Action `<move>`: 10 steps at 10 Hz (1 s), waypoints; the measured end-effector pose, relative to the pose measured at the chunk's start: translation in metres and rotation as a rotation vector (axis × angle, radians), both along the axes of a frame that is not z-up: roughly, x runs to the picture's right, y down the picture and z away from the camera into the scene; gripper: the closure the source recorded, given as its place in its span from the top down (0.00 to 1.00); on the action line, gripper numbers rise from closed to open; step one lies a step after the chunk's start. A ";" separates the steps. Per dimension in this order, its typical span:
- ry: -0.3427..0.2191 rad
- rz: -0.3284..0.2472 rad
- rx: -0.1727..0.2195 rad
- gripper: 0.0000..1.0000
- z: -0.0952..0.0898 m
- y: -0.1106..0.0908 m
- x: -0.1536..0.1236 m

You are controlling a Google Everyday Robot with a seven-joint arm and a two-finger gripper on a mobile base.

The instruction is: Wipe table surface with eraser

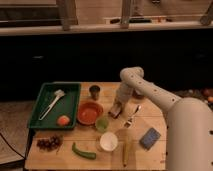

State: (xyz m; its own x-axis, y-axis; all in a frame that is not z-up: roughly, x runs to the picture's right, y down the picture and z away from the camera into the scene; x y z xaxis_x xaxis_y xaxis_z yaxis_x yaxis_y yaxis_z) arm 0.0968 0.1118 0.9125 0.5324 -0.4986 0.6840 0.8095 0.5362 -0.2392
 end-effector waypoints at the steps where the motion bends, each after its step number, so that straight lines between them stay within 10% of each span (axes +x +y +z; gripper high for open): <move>1: -0.022 -0.002 -0.003 0.00 -0.003 0.001 -0.002; 10: -0.030 0.007 -0.025 0.00 -0.006 0.007 0.012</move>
